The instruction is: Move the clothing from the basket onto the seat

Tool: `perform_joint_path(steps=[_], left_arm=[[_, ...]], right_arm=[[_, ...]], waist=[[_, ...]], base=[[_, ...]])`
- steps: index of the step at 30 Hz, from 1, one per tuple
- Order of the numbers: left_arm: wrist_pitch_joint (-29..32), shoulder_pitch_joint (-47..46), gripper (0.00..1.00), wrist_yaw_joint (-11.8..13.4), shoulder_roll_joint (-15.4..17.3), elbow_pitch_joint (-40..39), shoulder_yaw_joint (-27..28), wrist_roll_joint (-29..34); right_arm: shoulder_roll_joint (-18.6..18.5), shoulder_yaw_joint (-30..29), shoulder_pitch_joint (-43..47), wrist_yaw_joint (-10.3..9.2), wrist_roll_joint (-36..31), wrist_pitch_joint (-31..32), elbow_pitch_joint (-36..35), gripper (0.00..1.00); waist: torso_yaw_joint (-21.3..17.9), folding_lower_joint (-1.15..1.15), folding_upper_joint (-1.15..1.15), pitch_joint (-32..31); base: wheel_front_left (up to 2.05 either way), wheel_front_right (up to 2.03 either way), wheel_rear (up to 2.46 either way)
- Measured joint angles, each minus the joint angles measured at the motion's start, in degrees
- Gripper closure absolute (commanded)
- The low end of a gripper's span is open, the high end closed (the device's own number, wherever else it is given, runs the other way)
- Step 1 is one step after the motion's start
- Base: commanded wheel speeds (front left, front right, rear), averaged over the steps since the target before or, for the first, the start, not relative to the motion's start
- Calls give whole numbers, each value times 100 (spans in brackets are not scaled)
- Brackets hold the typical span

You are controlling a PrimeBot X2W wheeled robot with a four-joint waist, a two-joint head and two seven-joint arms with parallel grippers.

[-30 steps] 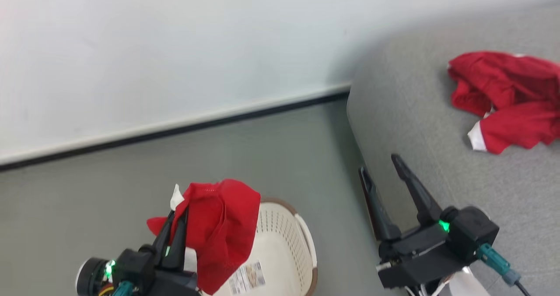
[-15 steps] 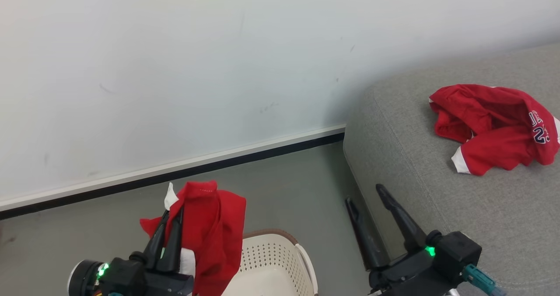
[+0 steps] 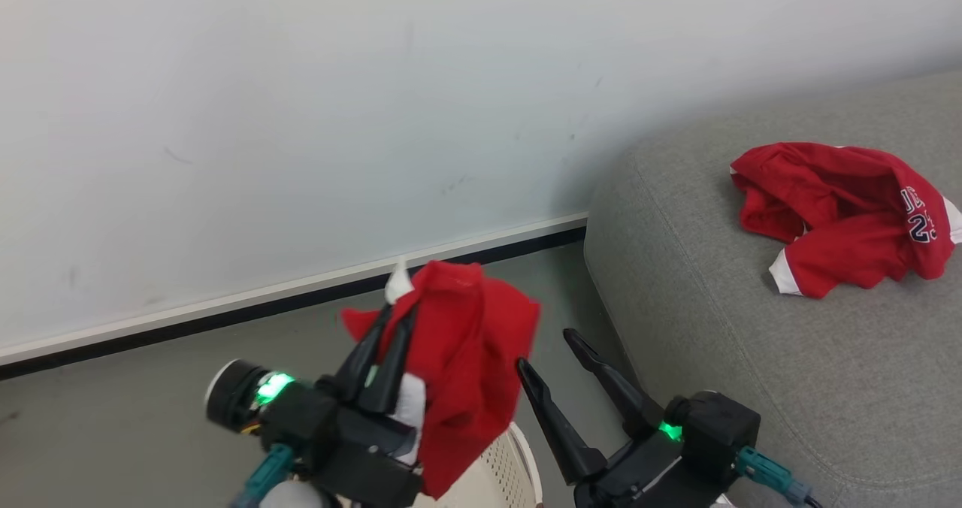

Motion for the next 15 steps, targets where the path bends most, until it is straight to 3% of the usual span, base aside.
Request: perform_joint_path(steps=[8, 15], left_arm=[[0, -528, 100, -132, -265, 144, -708, 68], [0, -737, 100, -81, -333, 230, -1299, 47]], right_arm=[[13, 269, -293, 0, 127, 0, 134, 0], [94, -127, -252, 0, -145, 0, 268, 0]], waist=[[-82, 0, 0, 21], [-118, 0, 0, 17]], base=[[0, 0, 0], [0, 0, 0]])
